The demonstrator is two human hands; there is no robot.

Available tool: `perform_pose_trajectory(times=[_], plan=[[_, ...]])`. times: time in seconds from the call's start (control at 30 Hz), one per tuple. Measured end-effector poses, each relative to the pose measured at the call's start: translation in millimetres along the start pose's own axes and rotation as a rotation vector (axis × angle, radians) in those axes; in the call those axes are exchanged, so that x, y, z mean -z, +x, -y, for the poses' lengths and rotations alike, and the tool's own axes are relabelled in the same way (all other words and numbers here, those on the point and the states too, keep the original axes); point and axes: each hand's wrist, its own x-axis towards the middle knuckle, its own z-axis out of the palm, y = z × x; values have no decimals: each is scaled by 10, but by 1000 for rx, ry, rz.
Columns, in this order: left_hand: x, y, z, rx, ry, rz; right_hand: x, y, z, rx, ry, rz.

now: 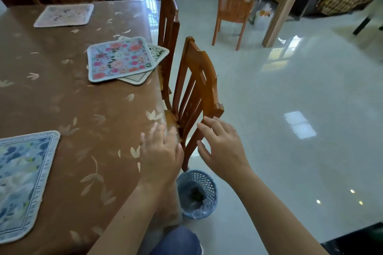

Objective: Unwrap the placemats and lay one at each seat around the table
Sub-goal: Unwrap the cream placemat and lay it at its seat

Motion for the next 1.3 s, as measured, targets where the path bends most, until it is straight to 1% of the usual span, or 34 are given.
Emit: perform_pose_trajectory(times=[0.2,0.4,0.5,0.6,0.73,0.8,0.97,1.13,1.3], plan=[[-174,485,48,100,29,-46,-19,710,-164,90,14,34],[-307,802,-133,163,85,-42,-24,1087,-458,167,49,62],[-402,906,-362,207,90,-67,37,1222,-725,214,76,71],[-557,1020,-700,296,89,-79,162,1339,-1068,287,113,96],[-793,1251,-1259,443,62,-115,440,1529,-1681,418,119,122],[-888,1390,-1512,482,72,-130,577,1654,-2007,473,108,103],[-1023,1679,-1912,534,118,-146,792,1983,-2596,487,87,174],[-1122,1840,-1886,582,127,-128,775,2230,-2777,514,118,160],[-1164,2106,-1626,634,139,-163,639,2600,-2672,578,154,144]])
